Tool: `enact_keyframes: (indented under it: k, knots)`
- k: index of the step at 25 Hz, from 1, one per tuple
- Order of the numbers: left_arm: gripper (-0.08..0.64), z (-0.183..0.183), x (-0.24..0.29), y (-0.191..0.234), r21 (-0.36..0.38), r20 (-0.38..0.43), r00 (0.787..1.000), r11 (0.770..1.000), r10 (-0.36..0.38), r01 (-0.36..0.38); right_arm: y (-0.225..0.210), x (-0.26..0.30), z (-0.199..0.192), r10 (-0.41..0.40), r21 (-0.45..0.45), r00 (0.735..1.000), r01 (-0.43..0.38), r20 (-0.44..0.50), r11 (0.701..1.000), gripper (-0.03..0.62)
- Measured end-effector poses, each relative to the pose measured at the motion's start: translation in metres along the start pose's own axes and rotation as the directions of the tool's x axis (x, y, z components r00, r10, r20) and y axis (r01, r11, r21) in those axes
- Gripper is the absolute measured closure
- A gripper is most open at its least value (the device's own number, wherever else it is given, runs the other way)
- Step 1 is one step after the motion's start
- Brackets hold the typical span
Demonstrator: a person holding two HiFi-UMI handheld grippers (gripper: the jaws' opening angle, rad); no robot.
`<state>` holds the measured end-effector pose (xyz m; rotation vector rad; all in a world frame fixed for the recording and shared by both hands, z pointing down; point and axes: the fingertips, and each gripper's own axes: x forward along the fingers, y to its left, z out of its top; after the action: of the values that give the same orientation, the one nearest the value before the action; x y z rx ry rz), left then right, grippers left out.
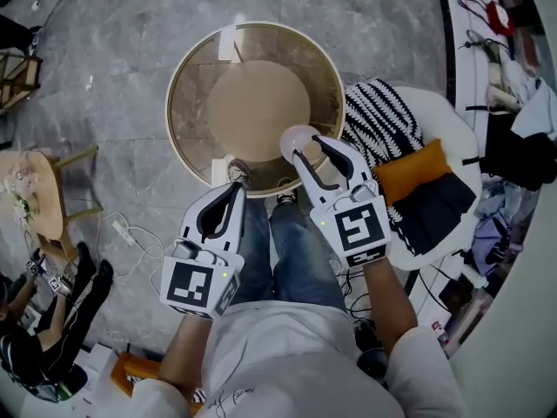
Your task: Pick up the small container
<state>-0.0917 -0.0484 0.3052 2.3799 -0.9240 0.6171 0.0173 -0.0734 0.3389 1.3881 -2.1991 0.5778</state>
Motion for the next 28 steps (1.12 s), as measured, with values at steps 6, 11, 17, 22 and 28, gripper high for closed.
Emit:
enact_keyframes:
  k: [6, 11, 17, 22, 28]
  knots:
    - [0.541, 0.003, -0.010, -0.012, 0.007, -0.001, 1.000, 1.000, 0.004, -0.004, 0.002, -0.014, 0.013, 0.016, -0.010, 1.000, -0.016, 0.012, 1.000, 0.445]
    - [0.541, 0.002, -0.020, -0.019, -0.014, -0.005, 1.000, 1.000, 0.014, -0.014, 0.003, -0.024, 0.021, 0.027, -0.005, 0.999, -0.027, 0.018, 1.000, 0.445]
    - [0.541, 0.010, -0.030, -0.027, -0.037, 0.007, 1.000, 0.999, 0.002, -0.002, 0.004, -0.038, 0.027, 0.036, -0.013, 0.999, -0.036, 0.016, 0.999, 0.445]
    - [0.541, 0.025, -0.039, -0.031, -0.032, 0.043, 0.999, 0.999, 0.014, -0.013, 0.006, -0.053, 0.034, 0.041, -0.020, 0.999, -0.041, 0.022, 0.999, 0.445]
    - [0.541, 0.037, -0.047, -0.039, -0.019, 0.071, 0.997, 1.000, 0.012, -0.011, 0.010, -0.069, 0.044, 0.049, -0.034, 0.998, -0.048, 0.034, 0.998, 0.445]
